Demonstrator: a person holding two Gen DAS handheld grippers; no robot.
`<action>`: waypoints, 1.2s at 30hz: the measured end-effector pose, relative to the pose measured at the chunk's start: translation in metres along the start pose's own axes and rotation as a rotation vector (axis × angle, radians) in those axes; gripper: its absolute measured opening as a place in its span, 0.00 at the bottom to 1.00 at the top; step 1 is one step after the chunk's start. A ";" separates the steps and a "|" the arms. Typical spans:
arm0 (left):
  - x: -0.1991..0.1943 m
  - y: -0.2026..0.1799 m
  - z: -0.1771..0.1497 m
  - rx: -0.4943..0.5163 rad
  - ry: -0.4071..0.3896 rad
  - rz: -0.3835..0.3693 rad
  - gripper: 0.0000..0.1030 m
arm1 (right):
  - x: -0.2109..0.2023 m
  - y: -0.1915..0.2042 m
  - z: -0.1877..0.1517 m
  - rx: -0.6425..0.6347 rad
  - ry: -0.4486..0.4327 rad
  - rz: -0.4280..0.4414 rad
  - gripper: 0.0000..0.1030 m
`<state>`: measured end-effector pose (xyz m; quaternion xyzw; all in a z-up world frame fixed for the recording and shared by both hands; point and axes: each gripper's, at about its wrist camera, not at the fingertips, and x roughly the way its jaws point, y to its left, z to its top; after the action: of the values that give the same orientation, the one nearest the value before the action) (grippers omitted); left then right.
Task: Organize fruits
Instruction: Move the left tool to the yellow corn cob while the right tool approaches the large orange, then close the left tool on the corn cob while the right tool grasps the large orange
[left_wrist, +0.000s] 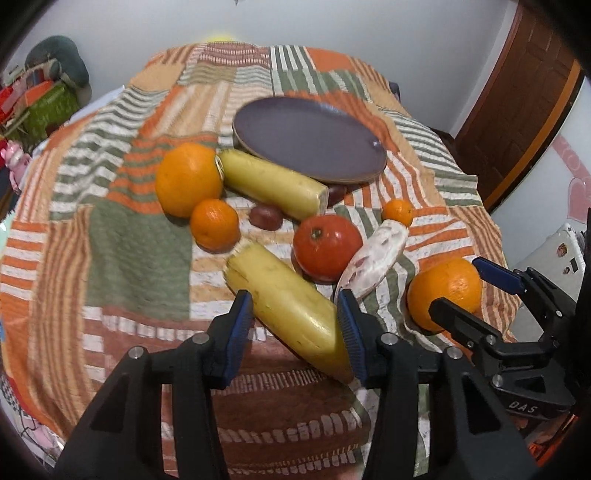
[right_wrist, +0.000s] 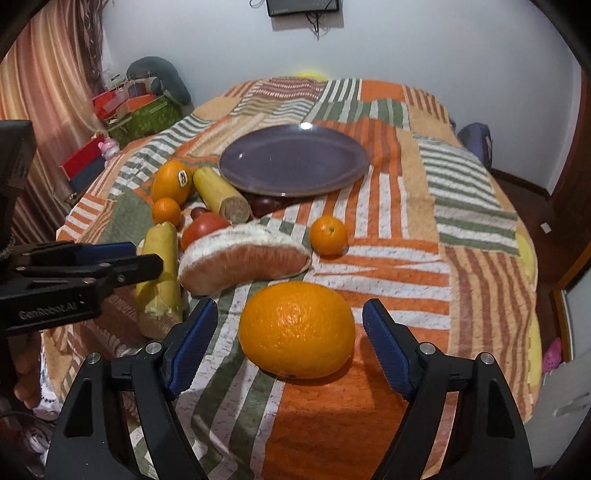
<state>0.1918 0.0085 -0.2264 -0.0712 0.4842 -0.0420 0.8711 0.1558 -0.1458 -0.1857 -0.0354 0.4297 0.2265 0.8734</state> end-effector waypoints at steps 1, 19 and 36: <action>0.002 0.001 0.000 -0.008 -0.001 0.000 0.51 | 0.002 -0.001 -0.001 0.004 0.008 0.008 0.76; 0.010 0.004 0.003 0.047 -0.017 -0.002 0.50 | 0.020 -0.015 -0.007 0.090 0.075 0.071 0.65; 0.016 0.018 0.017 0.002 0.045 -0.040 0.47 | 0.010 -0.018 -0.004 0.108 0.060 0.065 0.65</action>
<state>0.2147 0.0257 -0.2342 -0.0789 0.5019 -0.0614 0.8591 0.1662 -0.1597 -0.1981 0.0192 0.4681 0.2301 0.8530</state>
